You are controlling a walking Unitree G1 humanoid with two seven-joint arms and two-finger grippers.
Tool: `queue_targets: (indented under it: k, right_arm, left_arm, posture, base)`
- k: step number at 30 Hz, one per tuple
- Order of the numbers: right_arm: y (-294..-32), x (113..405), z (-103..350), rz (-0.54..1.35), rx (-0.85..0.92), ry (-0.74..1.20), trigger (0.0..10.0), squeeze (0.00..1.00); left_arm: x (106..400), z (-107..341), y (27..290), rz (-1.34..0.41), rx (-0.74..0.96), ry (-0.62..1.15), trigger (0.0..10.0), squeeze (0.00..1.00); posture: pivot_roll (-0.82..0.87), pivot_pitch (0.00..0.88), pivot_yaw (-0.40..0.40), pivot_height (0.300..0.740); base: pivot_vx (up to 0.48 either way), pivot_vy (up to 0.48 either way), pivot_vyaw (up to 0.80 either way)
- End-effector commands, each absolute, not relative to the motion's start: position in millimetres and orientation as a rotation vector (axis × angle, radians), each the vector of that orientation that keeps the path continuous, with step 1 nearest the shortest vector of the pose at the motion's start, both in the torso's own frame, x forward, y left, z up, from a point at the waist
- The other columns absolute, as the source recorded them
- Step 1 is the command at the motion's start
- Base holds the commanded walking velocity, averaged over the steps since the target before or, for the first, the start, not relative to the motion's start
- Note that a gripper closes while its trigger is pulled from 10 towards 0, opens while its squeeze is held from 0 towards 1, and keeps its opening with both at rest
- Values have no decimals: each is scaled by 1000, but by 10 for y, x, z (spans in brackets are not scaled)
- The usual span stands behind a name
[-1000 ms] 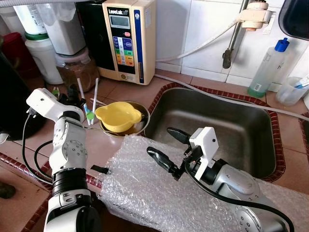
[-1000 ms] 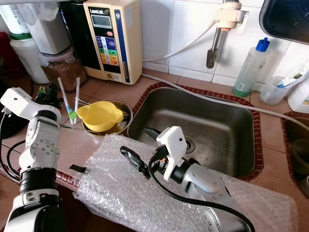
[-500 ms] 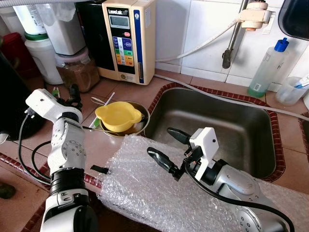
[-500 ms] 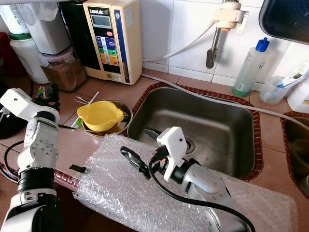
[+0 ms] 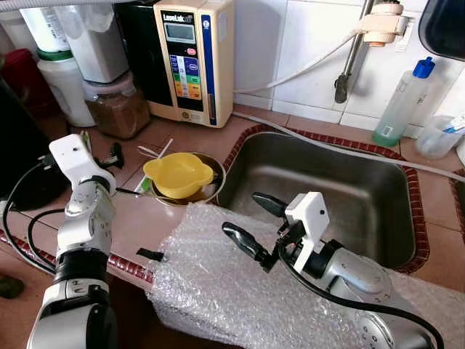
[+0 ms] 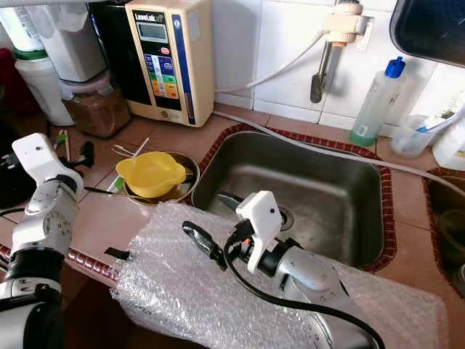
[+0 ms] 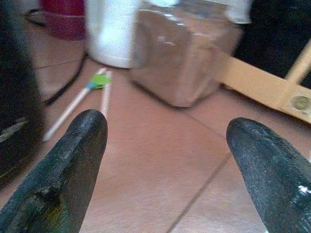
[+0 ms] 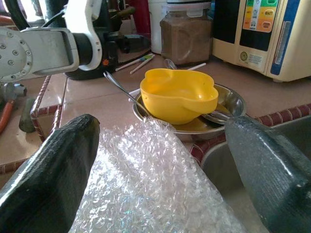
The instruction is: Kitchen organization
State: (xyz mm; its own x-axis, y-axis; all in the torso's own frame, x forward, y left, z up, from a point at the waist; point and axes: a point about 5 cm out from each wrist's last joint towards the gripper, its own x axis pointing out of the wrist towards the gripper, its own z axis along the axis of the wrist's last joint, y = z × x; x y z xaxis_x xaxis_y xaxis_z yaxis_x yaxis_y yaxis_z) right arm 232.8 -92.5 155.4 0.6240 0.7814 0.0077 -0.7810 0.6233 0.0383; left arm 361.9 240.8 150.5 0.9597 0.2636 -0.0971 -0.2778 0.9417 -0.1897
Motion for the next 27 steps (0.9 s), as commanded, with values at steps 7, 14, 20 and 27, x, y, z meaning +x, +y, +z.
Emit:
queue_targets:
  k: [7, 14, 20, 27]
  right_arm:
    - [-926, 2325, 1593, 896, 31, -9, 10000, 0]
    - [-929, 2333, 1594, 895, 30, -9, 10000, 0]
    - [-923, 2335, 1596, 897, 32, -11, 10000, 0]
    - [-918, 2334, 1598, 899, 31, -12, 10000, 0]
  left_arm:
    - [3695, 1534, 2285, 150, -131, 112, 10000, 0]
    - [3683, 1452, 2259, 83, -107, 179, 8510, 0]
    - [3673, 1412, 2235, 35, -82, 224, 5137, 0]
    - [3655, 1376, 2240, 16, -62, 260, 0, 0]
  posture:
    - [-109, 0, 68, 740]
    - [-109, 0, 69, 740]
    - [-107, 0, 71, 740]
    - [-107, 0, 70, 740]
  base:
    - [0, 0, 0]
    - [0, 0, 0]
    - [0, 0, 0]
    - [0, 0, 0]
